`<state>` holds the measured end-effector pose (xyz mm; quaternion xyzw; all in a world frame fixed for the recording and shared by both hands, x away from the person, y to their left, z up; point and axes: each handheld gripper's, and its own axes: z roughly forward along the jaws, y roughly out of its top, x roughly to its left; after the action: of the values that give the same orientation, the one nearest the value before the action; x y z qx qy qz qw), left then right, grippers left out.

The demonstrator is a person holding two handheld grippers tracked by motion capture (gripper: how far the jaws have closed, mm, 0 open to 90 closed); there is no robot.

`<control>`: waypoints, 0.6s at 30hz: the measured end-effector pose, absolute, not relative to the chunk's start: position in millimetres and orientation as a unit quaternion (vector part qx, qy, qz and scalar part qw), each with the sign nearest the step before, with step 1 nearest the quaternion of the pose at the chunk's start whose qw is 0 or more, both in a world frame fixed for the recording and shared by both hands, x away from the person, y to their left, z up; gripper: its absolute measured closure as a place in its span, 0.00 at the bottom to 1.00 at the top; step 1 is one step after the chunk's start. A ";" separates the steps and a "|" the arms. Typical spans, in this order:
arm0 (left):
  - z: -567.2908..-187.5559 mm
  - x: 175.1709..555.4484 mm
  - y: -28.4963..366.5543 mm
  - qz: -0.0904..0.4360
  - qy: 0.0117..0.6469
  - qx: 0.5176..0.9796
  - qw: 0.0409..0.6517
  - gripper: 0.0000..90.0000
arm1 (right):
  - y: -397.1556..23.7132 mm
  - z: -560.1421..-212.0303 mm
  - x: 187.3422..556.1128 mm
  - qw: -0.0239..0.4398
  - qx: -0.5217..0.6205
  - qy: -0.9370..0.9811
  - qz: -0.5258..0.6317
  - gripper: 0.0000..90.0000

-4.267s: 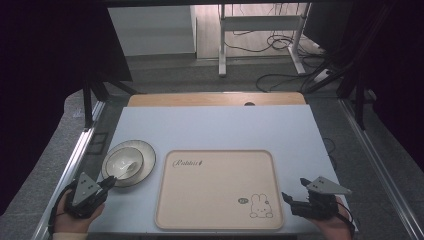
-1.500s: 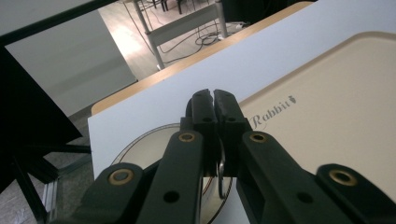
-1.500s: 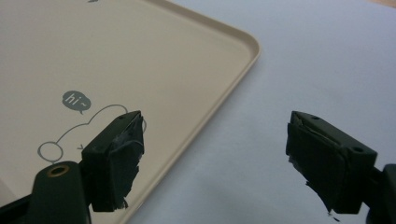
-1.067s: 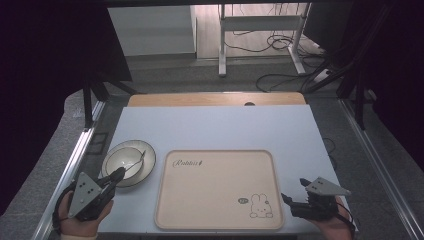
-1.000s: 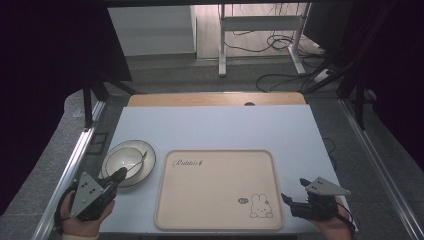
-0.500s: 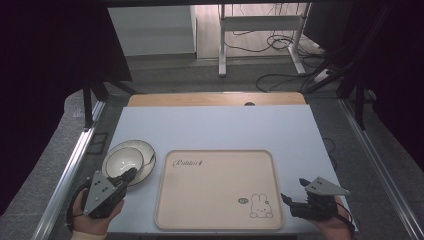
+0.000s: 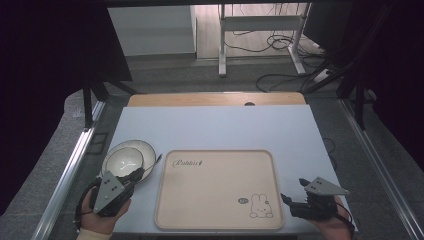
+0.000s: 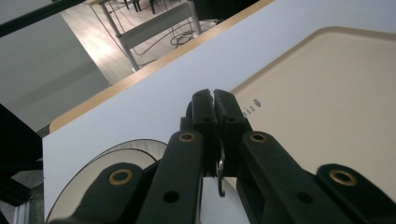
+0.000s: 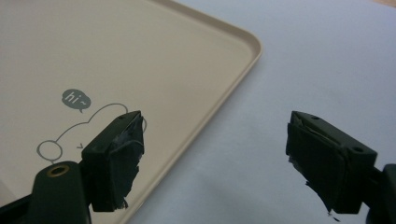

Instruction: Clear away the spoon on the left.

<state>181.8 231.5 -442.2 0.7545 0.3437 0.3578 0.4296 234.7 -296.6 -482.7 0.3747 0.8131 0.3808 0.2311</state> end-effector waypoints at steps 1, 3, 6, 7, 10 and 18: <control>-442.3 182.2 230.7 0.358 0.343 0.755 0.429 1.00 | -296.5 -482.7 234.7 0.231 0.375 0.813 0.381 0.22; -442.8 183.4 228.9 0.357 0.341 0.757 0.428 1.00 | -296.5 -482.8 234.8 0.231 0.375 0.813 0.380 0.22; -443.0 184.9 226.7 0.356 0.337 0.761 0.424 1.00 | -296.7 -483.0 235.1 0.231 0.376 0.813 0.380 0.22; -443.3 185.7 225.2 0.355 0.336 0.762 0.424 1.00 | -296.7 -483.0 235.1 0.231 0.376 0.813 0.379 0.22; -443.6 187.5 222.3 0.355 0.332 0.766 0.421 1.00 | -296.6 -483.1 235.0 0.229 0.376 0.813 0.380 0.22; -446.9 194.3 214.5 0.349 0.327 0.770 0.423 1.00 | -296.6 -482.9 234.9 0.229 0.377 0.813 0.381 0.22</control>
<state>194.3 214.5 -446.9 0.7697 0.3273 0.3486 0.4231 234.9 -296.6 -482.9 0.3769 0.8127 0.3808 0.2292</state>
